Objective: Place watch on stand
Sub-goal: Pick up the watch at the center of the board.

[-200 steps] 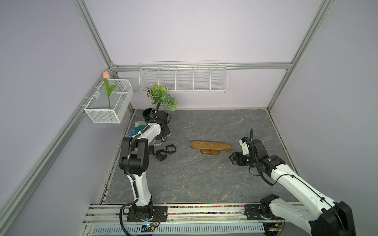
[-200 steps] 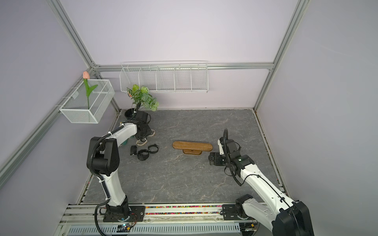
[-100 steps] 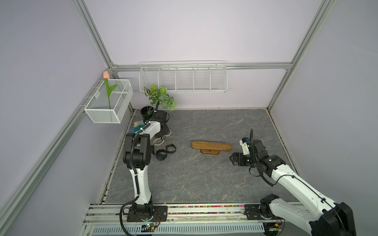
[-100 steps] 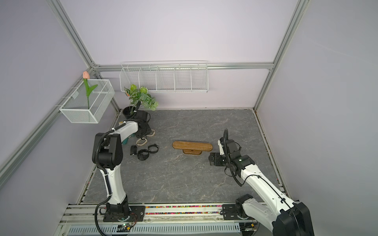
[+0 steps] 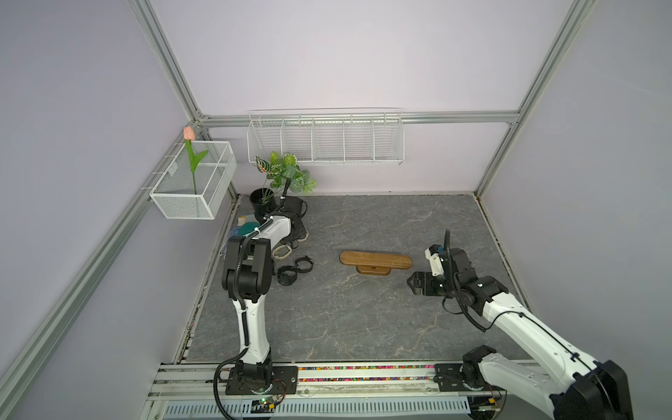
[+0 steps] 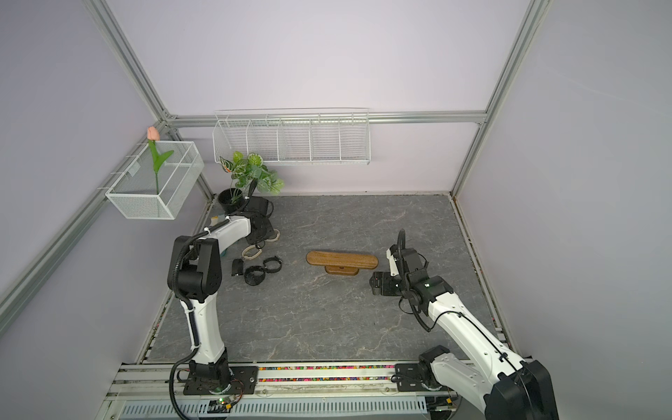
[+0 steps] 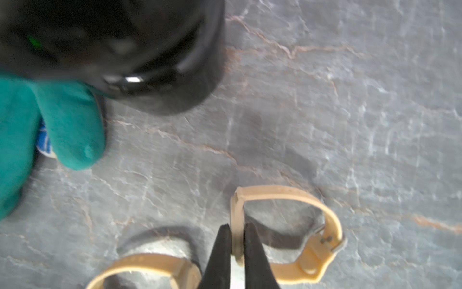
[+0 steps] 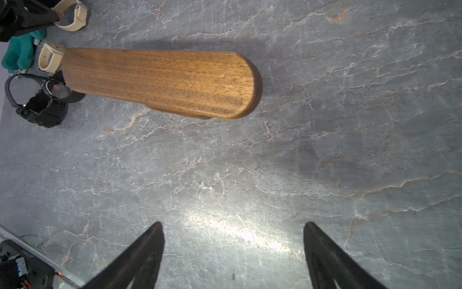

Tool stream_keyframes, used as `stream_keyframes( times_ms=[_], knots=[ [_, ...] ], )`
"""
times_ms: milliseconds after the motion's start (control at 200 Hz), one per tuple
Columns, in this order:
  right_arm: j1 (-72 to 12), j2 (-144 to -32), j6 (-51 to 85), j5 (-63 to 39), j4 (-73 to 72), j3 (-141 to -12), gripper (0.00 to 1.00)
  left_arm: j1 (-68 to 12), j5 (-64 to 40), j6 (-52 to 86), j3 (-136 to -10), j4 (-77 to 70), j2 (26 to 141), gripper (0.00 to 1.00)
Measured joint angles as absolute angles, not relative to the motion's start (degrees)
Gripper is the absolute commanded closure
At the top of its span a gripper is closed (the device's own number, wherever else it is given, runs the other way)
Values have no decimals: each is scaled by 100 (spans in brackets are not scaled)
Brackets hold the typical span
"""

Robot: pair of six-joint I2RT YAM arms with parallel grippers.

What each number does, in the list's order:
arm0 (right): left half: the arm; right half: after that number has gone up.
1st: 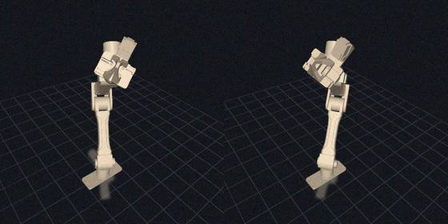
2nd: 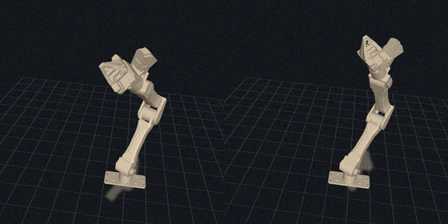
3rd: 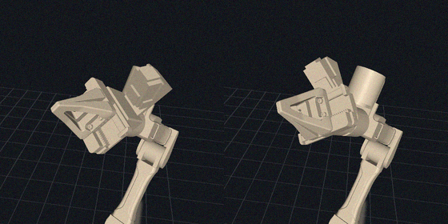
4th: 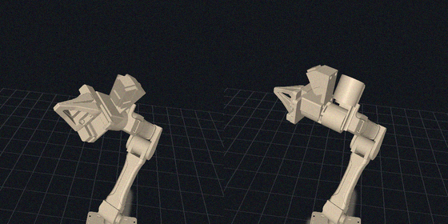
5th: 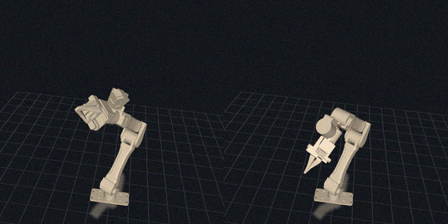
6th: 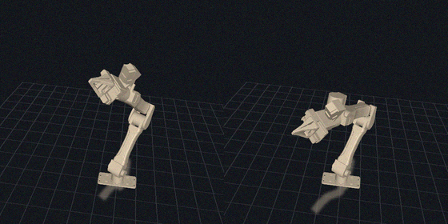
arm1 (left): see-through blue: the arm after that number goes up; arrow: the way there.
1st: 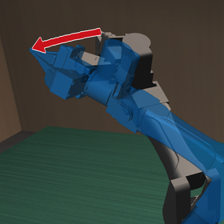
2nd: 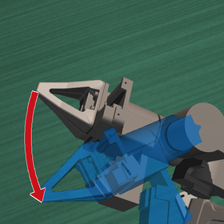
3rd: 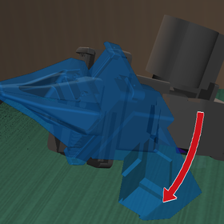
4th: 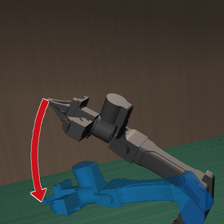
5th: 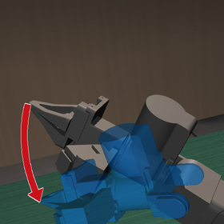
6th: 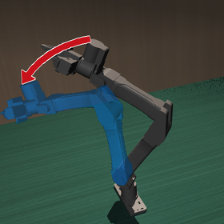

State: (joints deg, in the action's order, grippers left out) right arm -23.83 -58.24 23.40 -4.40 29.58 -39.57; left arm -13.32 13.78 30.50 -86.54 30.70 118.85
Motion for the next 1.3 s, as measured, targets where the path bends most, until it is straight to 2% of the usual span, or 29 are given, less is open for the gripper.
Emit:
stream_keyframes(
  times_ms=[150, 290, 410, 595, 795, 950, 1300],
  knots=[
    [-2386, -5594, 2440, -777, 2762, -3931, 12, -1638, 1590, 3035, -7926, 2759, 11325, 93],
    [-2539, -5360, 2788, -1299, 2171, -3848, 12, -2150, 1925, 3146, -7076, 2582, 10217, 93],
    [-2963, -5424, 2989, -1361, 1903, -3913, 12, -2655, 2331, 3240, -6626, 2510, 9292, 93],
    [-3555, -6001, 3358, -1122, 1859, -4493, 11, -3135, 2742, 3214, -6053, 2425, 8128, 93],
    [-4204, -6650, 3822, -563, 1839, -5363, 10, -3994, 2845, 3074, -5916, 2368, 7467, 93],
    [-4532, -7063, 4106, -320, 1708, -5791, 0, -4440, 2851, 3074, -5937, 2333, 7354, 93],
    [-4807, -7494, 4674, 176, 1573, -5798, 22, -5118, 2882, 3214, -6215, 2412, 7581, 93]
  ],
)
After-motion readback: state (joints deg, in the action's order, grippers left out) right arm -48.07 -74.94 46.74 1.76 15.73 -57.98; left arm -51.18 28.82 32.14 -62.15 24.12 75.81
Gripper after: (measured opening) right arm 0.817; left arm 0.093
